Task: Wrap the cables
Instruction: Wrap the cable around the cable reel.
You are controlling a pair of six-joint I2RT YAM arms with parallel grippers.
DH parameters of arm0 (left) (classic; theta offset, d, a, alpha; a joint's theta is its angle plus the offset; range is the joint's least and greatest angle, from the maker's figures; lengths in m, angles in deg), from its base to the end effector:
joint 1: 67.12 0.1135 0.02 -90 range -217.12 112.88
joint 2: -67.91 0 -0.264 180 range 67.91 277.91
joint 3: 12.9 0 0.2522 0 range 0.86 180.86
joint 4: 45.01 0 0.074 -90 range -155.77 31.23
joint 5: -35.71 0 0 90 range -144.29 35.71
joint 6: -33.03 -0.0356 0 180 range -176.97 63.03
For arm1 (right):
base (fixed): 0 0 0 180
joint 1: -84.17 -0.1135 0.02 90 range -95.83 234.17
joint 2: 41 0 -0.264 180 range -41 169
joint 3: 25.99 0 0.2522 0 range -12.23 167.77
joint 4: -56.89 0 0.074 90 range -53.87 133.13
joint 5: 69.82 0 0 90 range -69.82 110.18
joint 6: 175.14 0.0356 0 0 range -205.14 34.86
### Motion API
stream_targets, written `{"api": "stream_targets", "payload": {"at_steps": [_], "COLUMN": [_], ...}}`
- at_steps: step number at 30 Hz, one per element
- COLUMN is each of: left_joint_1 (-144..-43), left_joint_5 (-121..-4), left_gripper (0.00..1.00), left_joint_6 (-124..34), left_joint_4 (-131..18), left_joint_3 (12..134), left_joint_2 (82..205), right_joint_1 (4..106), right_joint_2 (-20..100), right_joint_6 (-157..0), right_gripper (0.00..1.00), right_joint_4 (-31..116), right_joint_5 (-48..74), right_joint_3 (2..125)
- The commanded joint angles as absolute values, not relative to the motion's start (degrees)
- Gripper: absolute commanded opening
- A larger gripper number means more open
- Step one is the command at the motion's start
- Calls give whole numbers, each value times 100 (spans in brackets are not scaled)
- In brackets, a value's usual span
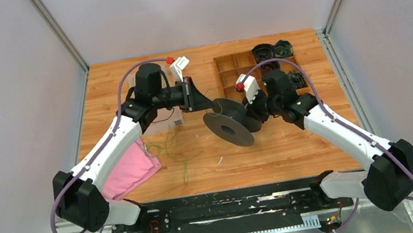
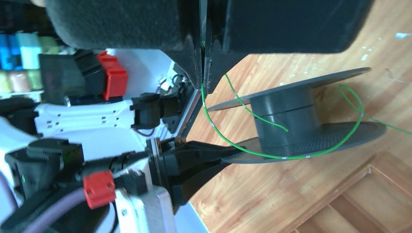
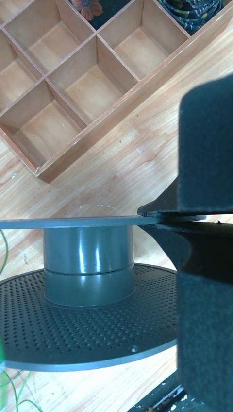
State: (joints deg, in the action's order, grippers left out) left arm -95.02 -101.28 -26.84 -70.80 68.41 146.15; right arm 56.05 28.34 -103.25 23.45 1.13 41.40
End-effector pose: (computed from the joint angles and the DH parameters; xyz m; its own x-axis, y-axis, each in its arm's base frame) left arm 0.2606 -0.1675 0.3475 -0.7547 0.0121 -0.6560 0.6203 0.3391 -0.7073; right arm 0.2297 0.1359 0.2896 -0.2740 -0.4796 -0.8336 -0.8053 0.5883 -0.0737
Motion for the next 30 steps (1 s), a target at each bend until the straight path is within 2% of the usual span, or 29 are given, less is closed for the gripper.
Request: {"api": "stream_targets", "payload": {"at_steps": [1, 9, 15, 22, 30], "left_joint_1": [-9524, -9519, -9516, -9516, -9516], "left_joint_5": [-10014, -9997, -10265, -10048, -9894], "left_gripper": [0, 0, 0, 1, 0], "left_joint_6": [-1351, -207, 1051, 1488, 1757], "left_joint_4": [-6702, -6387, -5140, -4918, -4895], "left_joint_3": [6936, 7101, 6776, 6951, 6912], "left_joint_2": [14879, 15513, 15962, 16250, 16394], "right_joint_1": [5288, 5105, 5051, 5046, 5053], "right_joint_2": [2833, 2797, 2880, 2954, 2913], "right_joint_6": [-9947, -9684, -9743, -9751, -9824], "right_gripper": [1, 1, 1, 2, 13], "right_joint_4": [2909, 3124, 3273, 3229, 3223], "right_joint_5": [663, 1137, 1019, 1014, 945], "right_joint_3": [4268, 4270, 4170, 4242, 4244]}}
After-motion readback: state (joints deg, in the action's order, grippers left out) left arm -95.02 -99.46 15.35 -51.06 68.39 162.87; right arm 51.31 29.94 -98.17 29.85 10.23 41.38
